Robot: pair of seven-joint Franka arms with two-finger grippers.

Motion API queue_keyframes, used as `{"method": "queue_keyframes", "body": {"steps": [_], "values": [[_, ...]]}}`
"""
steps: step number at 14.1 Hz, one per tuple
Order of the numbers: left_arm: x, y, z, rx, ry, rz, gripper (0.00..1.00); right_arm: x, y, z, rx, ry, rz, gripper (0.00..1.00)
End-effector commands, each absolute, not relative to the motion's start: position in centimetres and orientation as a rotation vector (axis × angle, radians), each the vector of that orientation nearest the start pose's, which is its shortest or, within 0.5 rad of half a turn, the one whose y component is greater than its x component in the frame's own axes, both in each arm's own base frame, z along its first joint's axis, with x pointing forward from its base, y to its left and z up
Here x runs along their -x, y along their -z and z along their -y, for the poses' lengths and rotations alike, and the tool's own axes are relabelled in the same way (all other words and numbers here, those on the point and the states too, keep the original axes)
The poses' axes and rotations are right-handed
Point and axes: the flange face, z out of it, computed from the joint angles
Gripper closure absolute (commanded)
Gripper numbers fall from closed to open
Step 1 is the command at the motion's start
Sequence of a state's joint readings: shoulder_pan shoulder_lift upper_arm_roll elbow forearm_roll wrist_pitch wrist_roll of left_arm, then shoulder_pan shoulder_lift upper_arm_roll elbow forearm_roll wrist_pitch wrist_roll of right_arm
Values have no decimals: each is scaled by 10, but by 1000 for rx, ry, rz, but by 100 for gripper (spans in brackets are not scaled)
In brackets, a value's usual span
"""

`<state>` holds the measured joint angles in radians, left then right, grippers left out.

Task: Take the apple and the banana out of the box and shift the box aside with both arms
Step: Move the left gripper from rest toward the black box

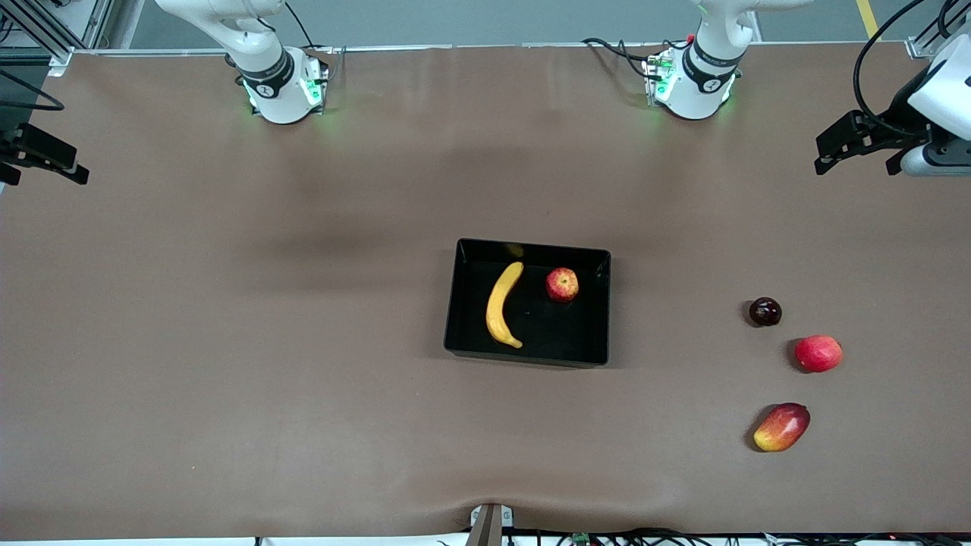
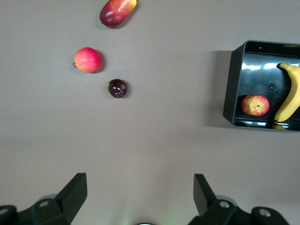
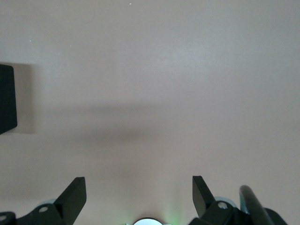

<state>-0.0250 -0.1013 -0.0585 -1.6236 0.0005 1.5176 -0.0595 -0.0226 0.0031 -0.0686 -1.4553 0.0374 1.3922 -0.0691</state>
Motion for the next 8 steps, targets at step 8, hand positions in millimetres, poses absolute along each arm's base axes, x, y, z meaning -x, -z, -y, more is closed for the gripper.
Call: {"method": "queue_keyframes", "body": {"steps": [8], "values": [[-528,-651,47,3130,-93,-45,0,-529,-667,48,3103,-88,-28,0]]}}
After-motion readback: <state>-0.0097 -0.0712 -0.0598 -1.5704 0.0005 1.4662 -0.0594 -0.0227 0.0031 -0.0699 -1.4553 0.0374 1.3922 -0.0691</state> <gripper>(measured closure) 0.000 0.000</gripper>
